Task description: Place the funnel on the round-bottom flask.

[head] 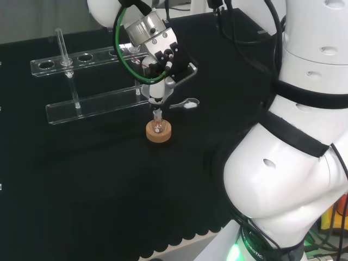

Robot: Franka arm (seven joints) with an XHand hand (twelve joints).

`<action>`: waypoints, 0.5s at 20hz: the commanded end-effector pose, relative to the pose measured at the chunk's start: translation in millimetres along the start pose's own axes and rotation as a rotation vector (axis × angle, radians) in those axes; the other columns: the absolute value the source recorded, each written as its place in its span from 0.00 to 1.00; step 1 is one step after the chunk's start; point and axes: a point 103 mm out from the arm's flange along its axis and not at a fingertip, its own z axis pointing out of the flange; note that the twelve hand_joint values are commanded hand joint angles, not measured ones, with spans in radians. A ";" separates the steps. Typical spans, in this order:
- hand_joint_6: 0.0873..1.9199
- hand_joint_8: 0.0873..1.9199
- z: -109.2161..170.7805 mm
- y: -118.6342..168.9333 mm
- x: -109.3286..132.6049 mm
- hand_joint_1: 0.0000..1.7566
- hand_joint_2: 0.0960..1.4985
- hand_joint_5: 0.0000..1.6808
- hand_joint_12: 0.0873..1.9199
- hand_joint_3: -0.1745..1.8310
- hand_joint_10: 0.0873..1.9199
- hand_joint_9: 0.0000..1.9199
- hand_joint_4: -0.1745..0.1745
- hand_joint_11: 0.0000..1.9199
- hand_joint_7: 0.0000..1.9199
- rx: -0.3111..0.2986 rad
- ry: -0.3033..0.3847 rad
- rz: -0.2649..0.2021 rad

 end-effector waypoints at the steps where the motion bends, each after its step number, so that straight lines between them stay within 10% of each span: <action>1: 0.40 0.33 4.0 0.7 -2.9 0.56 0.43 0.38 0.68 0.48 0.23 0.46 0.40 0.24 0.27 0.004 0.007 -0.010; 10: 0.39 0.33 2.4 -2.2 -0.9 0.55 0.43 0.35 0.68 0.48 0.23 0.44 0.38 0.23 0.26 -0.012 0.010 0.001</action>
